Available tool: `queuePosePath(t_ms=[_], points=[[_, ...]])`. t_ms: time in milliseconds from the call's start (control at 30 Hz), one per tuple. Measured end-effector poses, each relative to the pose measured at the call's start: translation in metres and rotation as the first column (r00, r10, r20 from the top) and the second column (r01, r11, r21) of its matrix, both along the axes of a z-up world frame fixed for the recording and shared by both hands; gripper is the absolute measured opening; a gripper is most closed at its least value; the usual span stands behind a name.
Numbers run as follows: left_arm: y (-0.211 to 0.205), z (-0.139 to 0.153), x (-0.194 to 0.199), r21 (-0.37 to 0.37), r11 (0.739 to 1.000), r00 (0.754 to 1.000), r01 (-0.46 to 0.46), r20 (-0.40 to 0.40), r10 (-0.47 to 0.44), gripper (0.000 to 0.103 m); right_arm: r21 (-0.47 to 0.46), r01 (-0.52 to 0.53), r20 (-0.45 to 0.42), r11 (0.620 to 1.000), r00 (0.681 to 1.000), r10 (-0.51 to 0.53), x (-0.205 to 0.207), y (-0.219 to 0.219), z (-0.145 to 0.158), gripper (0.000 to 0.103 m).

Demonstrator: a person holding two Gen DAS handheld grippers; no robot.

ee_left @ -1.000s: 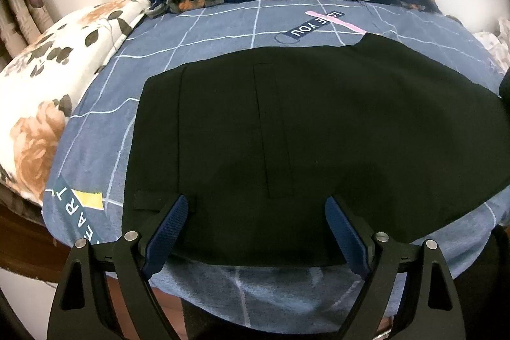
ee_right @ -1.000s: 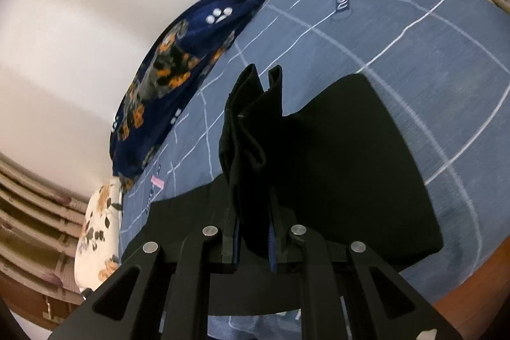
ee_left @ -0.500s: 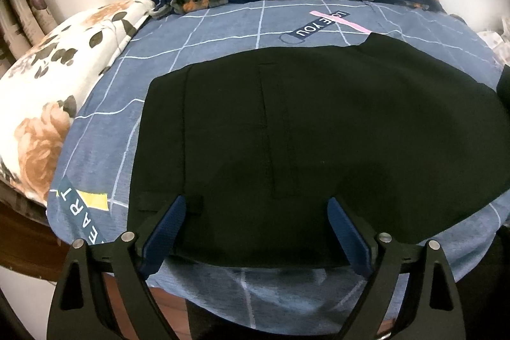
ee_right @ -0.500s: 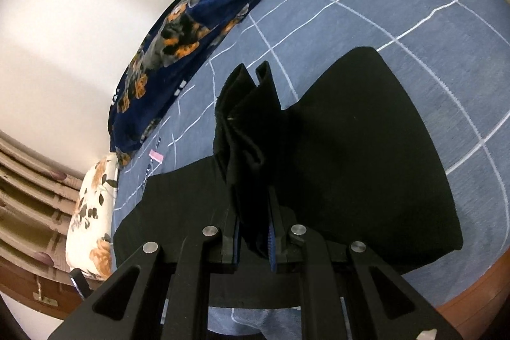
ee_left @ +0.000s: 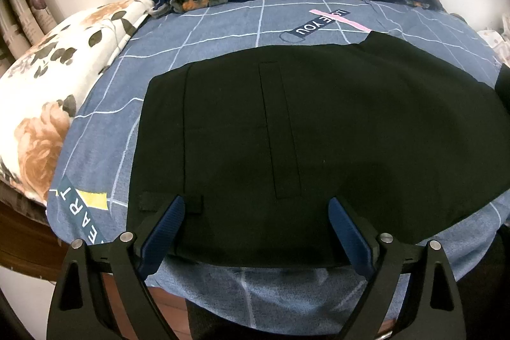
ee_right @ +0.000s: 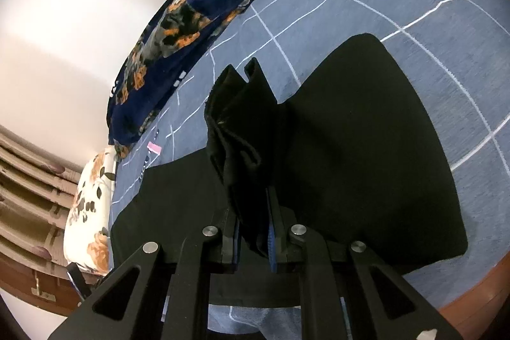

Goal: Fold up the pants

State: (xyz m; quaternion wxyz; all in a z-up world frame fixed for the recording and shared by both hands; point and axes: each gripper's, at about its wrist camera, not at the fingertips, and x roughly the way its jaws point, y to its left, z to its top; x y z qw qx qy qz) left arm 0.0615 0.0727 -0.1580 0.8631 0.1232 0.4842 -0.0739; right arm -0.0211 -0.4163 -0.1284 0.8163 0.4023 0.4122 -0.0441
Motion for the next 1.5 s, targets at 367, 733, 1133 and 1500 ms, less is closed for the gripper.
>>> queuePosePath(t_ms=[367, 733, 1133, 1500], points=[[0.000, 0.000, 0.000, 0.001, 1.000, 1.000, 0.001, 0.000, -0.001, 0.092, 0.004, -0.026, -0.002, 1.000, 1.000, 0.026, 0.004, 0.003, -0.003, 0.012], [-0.001, 0.000, 0.000, 0.001, 1.000, 1.000, -0.001, 0.000, 0.001, 0.092, -0.010, -0.076, -0.003, 0.997, 0.997, 0.076, 0.009, 0.015, -0.003, 0.012], [-0.001, 0.000, 0.000, 0.000, 1.000, 1.000, -0.001, -0.001, 0.001, 0.092, -0.025, -0.138, -0.011, 0.990, 0.990, 0.138, 0.014, 0.034, -0.003, 0.012], [-0.001, 0.000, 0.000, 0.000, 1.000, 1.000, 0.000, -0.002, 0.000, 0.093, -0.021, -0.178, -0.014, 0.984, 0.984, 0.178, 0.019, 0.050, -0.002, 0.012]])
